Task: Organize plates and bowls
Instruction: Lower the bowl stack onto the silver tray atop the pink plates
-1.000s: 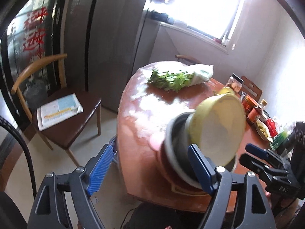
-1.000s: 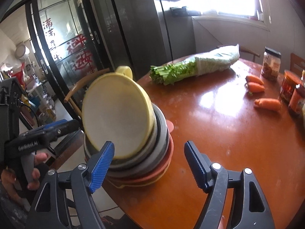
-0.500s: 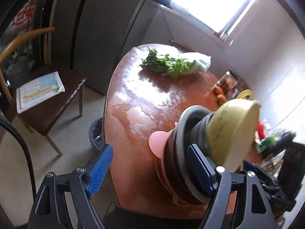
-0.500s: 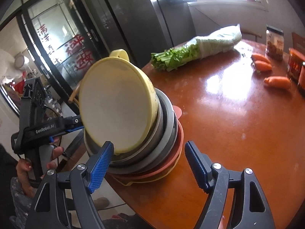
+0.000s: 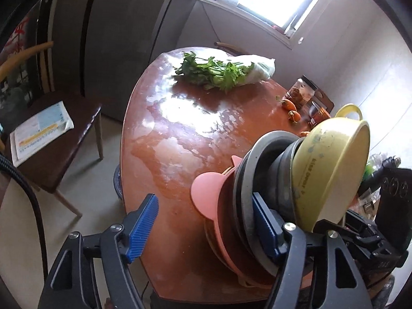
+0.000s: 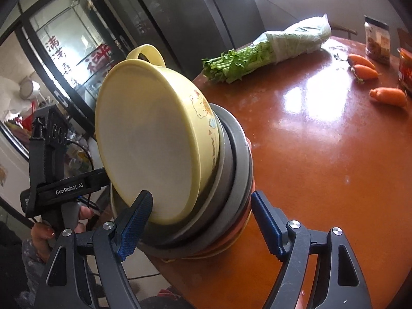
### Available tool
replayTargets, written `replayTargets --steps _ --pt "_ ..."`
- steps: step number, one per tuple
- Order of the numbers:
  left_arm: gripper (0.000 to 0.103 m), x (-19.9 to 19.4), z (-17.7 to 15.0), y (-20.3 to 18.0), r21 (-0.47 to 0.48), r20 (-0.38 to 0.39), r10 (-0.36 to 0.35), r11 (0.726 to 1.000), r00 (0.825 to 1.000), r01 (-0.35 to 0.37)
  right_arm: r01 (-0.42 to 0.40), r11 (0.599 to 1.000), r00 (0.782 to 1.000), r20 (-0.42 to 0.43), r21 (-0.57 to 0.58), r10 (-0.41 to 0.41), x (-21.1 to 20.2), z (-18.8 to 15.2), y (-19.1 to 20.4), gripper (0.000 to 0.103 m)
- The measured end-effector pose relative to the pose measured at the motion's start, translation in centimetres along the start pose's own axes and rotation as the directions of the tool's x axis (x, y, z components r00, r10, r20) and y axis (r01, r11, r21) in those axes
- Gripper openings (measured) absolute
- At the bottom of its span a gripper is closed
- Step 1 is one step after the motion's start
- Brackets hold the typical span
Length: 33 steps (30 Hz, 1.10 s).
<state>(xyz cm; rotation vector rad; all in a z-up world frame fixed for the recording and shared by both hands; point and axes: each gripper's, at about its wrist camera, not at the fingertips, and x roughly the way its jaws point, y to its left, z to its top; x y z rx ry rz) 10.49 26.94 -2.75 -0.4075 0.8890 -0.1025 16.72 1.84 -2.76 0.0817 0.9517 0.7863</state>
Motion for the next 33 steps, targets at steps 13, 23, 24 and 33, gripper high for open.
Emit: replayTargets --steps 13,23,24,33 --pt "0.067 1.3 -0.2 -4.0 0.094 -0.025 -0.045 0.994 0.999 0.047 0.057 0.998 0.998 0.011 0.009 -0.057 -0.8 0.1 -2.5 0.079" --pt "0.067 3.3 0.2 -7.4 0.133 -0.048 -0.062 0.989 0.997 0.068 0.098 0.994 0.995 0.016 0.04 -0.099 -2.5 -0.3 -5.8 0.074" --pt "0.067 3.5 0.2 -7.8 0.139 -0.05 -0.063 0.988 0.997 0.069 0.101 0.994 0.995 0.017 0.047 -0.102 -2.7 -0.3 -6.2 0.074" --pt "0.067 6.0 1.1 -11.0 0.178 -0.071 -0.08 0.98 0.994 0.092 0.125 0.989 0.991 0.03 0.08 -0.128 -4.6 -0.3 -9.1 0.072"
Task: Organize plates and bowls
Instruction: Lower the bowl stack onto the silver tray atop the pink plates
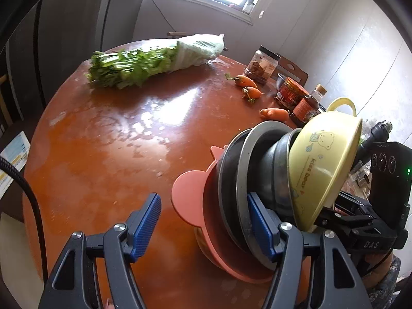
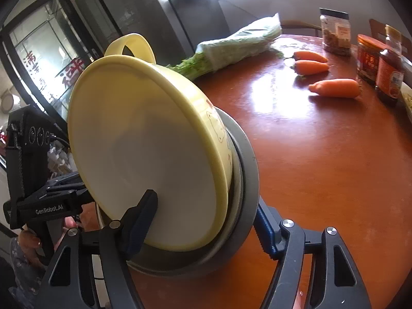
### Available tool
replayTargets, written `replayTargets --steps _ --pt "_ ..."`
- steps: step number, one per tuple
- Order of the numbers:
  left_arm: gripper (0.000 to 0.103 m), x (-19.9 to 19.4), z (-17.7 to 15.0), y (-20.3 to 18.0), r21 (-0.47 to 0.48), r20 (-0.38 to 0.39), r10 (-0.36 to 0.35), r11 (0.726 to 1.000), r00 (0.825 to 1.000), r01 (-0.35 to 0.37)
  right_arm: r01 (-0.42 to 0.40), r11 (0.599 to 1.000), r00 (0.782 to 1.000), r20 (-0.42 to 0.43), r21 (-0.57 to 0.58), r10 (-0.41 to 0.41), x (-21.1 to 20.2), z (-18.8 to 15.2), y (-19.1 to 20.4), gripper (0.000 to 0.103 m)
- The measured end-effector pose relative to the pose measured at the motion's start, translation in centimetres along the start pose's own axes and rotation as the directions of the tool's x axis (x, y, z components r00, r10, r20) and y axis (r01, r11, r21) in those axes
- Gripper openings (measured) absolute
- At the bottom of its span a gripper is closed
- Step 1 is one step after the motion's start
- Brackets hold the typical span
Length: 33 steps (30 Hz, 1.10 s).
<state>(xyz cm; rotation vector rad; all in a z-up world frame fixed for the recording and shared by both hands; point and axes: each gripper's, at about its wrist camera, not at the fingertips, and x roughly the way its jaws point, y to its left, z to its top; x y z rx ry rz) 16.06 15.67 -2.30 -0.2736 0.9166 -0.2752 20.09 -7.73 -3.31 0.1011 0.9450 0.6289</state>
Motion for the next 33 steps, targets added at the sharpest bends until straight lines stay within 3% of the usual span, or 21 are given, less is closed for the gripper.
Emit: replayTargets --steps 22,33 --pt "0.066 6.3 3.8 -8.2 0.128 -0.055 -0.025 0.991 0.998 0.032 0.083 0.991 0.995 0.044 0.107 -0.088 -4.3 0.0 -8.3 0.071" --pt "0.066 7.8 4.2 -10.8 0.149 -0.058 -0.031 0.988 0.998 0.039 0.11 0.985 0.992 0.05 0.132 -0.118 -6.2 -0.4 -10.2 0.071"
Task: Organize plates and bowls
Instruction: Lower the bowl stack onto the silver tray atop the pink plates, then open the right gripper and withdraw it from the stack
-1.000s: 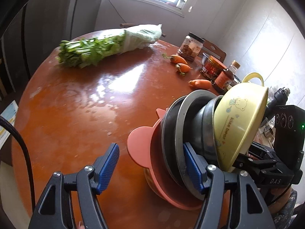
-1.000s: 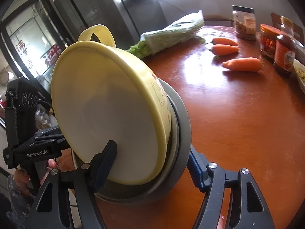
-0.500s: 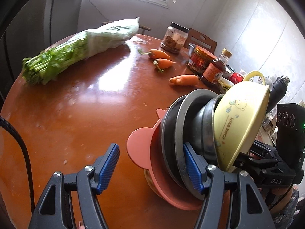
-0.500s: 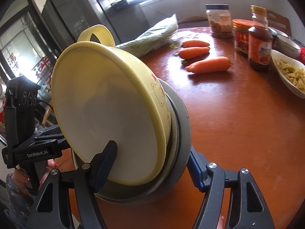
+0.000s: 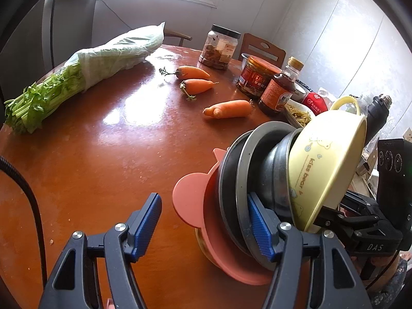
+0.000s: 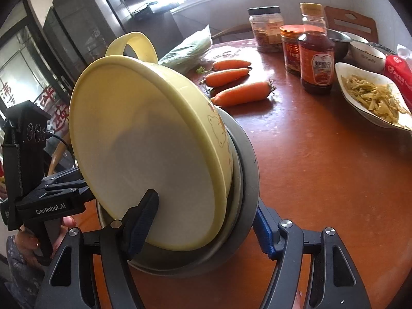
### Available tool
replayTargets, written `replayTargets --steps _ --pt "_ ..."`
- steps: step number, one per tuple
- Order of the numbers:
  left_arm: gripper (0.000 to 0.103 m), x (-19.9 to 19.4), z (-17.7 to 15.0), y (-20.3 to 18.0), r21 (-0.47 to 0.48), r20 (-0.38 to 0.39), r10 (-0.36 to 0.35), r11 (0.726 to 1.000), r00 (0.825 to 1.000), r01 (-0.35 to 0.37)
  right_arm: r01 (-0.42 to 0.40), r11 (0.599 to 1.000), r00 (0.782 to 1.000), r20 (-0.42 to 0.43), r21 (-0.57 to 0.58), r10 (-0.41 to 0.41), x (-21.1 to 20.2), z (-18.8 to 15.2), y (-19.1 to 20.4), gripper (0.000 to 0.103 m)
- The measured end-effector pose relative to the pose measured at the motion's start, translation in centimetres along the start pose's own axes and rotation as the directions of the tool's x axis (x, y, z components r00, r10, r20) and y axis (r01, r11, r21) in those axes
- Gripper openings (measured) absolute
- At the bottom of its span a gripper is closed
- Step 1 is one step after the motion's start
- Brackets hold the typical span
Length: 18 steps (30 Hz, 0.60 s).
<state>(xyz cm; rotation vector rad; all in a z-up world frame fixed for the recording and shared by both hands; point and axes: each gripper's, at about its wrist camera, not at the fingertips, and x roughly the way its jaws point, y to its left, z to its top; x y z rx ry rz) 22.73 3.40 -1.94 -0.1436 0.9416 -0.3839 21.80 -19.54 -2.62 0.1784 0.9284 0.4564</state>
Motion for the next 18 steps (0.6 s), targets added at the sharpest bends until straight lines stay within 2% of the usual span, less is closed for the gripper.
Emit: replayTargets --steps 13,18 --pt "0.067 0.0 0.1 -0.3 -0.006 0.023 0.045 0.999 0.999 -0.045 0.005 1.0 1.0 0.028 -0.003 -0.005 -0.7 -0.2 0.1 0.071" --pt "0.069 -0.7 0.1 -0.5 -0.004 0.049 0.082 0.997 0.995 -0.082 0.057 0.998 0.997 0.06 -0.018 -0.056 -1.5 0.0 0.2 0.071"
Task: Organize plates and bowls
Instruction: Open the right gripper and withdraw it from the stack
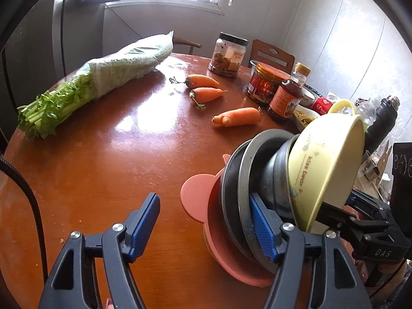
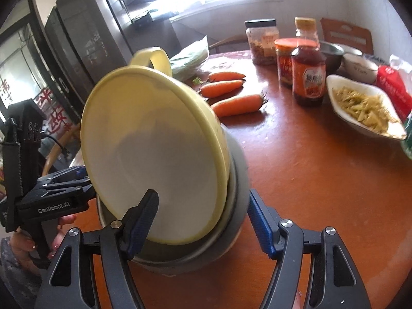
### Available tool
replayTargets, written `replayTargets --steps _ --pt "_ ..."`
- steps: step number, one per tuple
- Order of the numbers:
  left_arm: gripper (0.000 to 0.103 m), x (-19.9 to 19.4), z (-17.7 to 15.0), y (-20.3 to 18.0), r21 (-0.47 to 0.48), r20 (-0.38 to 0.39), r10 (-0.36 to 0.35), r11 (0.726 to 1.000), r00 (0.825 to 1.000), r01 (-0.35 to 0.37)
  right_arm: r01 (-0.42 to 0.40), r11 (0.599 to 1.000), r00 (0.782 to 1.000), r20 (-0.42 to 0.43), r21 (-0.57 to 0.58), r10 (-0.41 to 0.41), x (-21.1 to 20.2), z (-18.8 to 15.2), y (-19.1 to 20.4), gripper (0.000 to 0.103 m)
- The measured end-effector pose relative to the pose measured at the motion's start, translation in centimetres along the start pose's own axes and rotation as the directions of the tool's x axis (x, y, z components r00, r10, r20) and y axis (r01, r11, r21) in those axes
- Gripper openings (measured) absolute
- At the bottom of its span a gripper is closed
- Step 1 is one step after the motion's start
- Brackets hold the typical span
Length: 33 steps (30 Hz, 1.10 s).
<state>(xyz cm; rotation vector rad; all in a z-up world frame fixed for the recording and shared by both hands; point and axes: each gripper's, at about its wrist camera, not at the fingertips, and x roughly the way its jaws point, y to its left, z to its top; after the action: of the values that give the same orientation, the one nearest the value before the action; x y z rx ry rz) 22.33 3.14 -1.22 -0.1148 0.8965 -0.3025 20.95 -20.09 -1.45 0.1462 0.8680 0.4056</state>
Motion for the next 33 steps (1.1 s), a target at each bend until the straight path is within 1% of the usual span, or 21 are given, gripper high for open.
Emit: replayTargets --steps 4,7,10,14,16,17,19,21,23,25,27,30,33 --pt "0.07 -0.6 0.1 -0.1 0.001 0.015 0.029 1.0 0.999 -0.029 0.019 1.0 1.0 0.021 0.002 -0.019 -0.6 0.1 -0.1 0.072" --pt "0.07 -1.0 0.1 -0.2 0.001 0.023 0.051 0.999 0.998 -0.051 0.02 1.0 0.999 0.036 0.002 -0.02 -1.1 0.1 0.0 0.074" --pt "0.071 -1.5 0.2 0.0 -0.018 0.039 0.056 0.998 0.998 -0.056 0.024 1.0 0.999 0.047 -0.005 -0.024 -1.4 0.1 0.4 0.074" --pt "0.072 -2.2 0.4 0.8 -0.049 0.049 0.032 0.998 0.998 -0.029 0.037 0.999 0.997 0.064 -0.014 -0.036 -2.0 0.4 0.7 0.075" --pt "0.072 -2.6 0.3 0.6 -0.042 0.061 0.04 0.998 0.997 -0.038 0.043 0.999 0.997 0.072 -0.014 -0.042 -2.3 0.4 0.7 0.075" --pt "0.072 -3.1 0.1 0.4 -0.035 0.078 0.055 0.998 0.995 -0.052 0.046 0.999 0.996 0.081 -0.017 -0.045 -2.6 0.4 0.8 0.075" --pt "0.073 -4.1 -0.1 0.2 -0.033 0.107 0.089 0.996 0.99 -0.086 0.052 0.998 0.994 0.095 -0.02 -0.05 -3.1 0.4 0.8 0.075" --pt "0.075 -5.2 -0.2 0.2 -0.045 0.141 0.105 0.994 0.984 -0.099 0.055 0.998 0.992 0.113 -0.023 -0.052 -3.7 0.2 1.0 0.076" --pt "0.075 -6.4 -0.3 0.2 -0.053 0.169 0.139 0.99 0.976 -0.132 0.061 0.998 0.99 0.126 -0.026 -0.057 -4.3 0.0 1.2 0.077" --pt "0.076 -7.7 -0.7 -0.2 -0.049 0.204 0.19 0.982 0.96 -0.184 0.077 0.996 0.988 0.14 -0.041 -0.07 -5.0 -0.3 1.5 0.077" --pt "0.081 -9.0 -1.7 -1.1 -0.048 0.238 0.246 0.969 0.939 -0.242 0.093 0.994 0.983 0.164 -0.063 -0.081 -5.9 -0.8 2.2 0.078" --pt "0.088 -10.2 -3.6 -2.2 -0.044 0.264 0.263 0.964 0.928 -0.261 0.096 0.992 0.978 0.196 -0.087 -0.078 -7.3 -1.9 3.0 0.078" --pt "0.089 -10.8 -5.8 -3.3 -0.042 0.264 0.266 0.963 0.927 -0.265 0.099 0.991 0.972 0.223 -0.093 -0.076 -8.7 -3.4 3.5 0.079"
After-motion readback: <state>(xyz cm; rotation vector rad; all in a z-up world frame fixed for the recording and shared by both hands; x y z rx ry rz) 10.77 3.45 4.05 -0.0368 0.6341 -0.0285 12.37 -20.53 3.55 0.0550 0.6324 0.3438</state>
